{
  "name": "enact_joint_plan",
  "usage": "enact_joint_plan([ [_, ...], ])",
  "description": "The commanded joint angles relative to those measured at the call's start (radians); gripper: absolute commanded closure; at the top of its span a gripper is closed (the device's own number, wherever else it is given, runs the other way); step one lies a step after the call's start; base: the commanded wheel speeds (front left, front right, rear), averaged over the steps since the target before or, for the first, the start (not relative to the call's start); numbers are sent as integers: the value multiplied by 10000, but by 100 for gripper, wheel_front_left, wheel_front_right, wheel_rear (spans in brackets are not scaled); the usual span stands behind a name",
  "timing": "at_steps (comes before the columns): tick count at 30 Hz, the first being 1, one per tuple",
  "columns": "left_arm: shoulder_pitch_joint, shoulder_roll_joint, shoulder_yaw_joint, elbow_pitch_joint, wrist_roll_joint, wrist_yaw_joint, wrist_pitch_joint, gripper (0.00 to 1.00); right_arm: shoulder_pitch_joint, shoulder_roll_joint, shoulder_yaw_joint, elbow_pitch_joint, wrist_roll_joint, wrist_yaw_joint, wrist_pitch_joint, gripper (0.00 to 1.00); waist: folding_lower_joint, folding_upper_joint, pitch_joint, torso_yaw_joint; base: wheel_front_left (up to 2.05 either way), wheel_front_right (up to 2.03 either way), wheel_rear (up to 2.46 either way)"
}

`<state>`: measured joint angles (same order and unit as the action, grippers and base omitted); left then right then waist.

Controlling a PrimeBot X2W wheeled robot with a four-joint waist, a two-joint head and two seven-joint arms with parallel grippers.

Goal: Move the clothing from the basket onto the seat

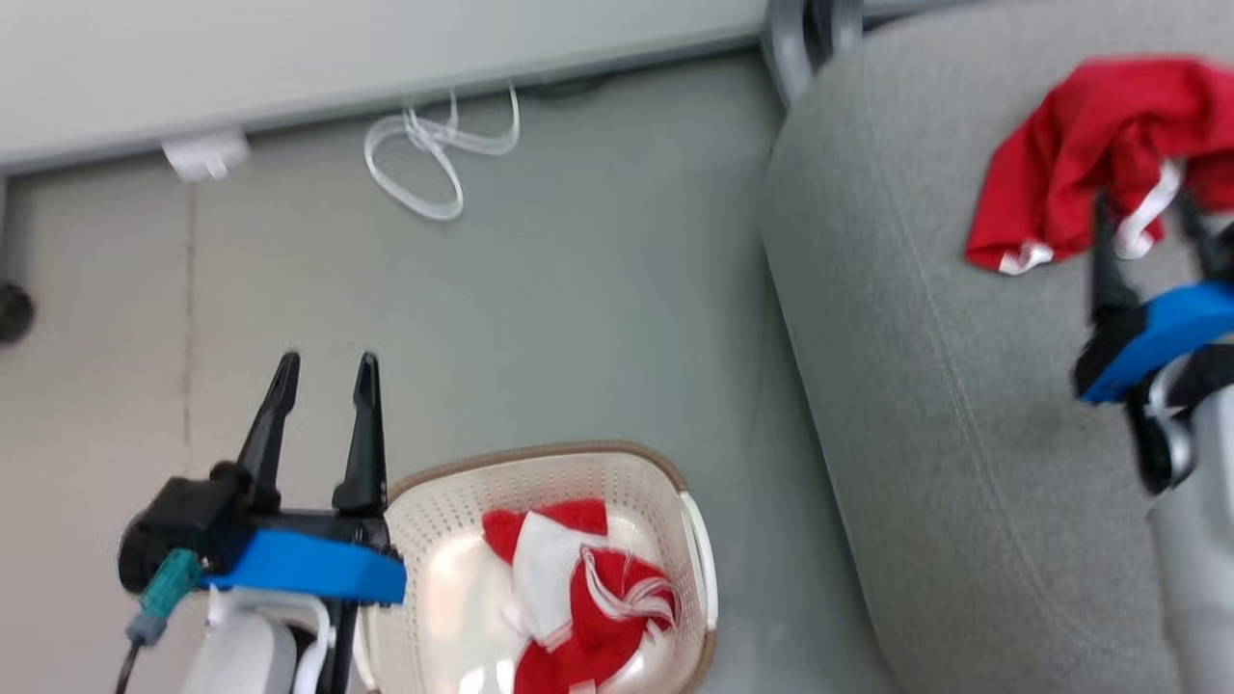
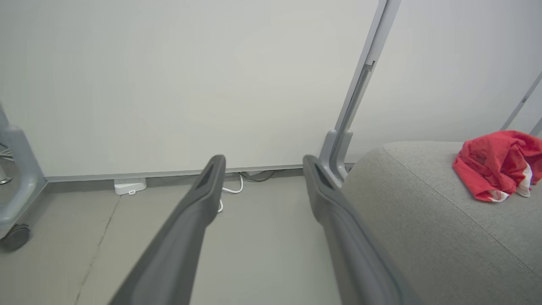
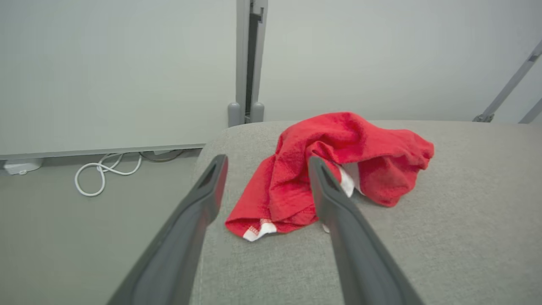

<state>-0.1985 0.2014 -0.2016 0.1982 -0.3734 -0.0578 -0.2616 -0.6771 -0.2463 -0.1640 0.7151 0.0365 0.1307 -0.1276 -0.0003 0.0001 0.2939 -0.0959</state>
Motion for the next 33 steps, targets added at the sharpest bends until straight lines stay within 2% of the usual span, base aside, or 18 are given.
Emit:
enact_joint_plan([
  [1, 282, -72, 172, 120, -27, 7, -43, 0, 422, 179, 214, -280, 70, 1, -53, 0, 3, -1, -636, -317, 0, 0, 0],
  [8, 1574, -563, 925, 620, 174, 30, -46, 0, 3109, 1136, 1017, -2508, 315, 1, -223, 0, 3, -1, -2160, 308, 0, 0, 0],
  [17, 2377, -851, 1419, 920, 303, 90, -40, 0, 5504, 1808, 1192, -4492, -214, 1, -199, 0, 3, -1, -2975, 1088, 0, 0, 0],
  [23, 2597, -901, 1610, 979, 381, 58, -40, 0, 6308, 1949, 1293, -5013, -165, 1, 16, 0, 3, -1, -3141, 1321, 0, 0, 0],
  [33, 2628, -970, 1697, 1064, 496, -35, -41, 0, 6486, 1961, 1412, -5360, 294, 1, 157, 0, 3, -1, -3098, 1488, 0, 0, 0],
])
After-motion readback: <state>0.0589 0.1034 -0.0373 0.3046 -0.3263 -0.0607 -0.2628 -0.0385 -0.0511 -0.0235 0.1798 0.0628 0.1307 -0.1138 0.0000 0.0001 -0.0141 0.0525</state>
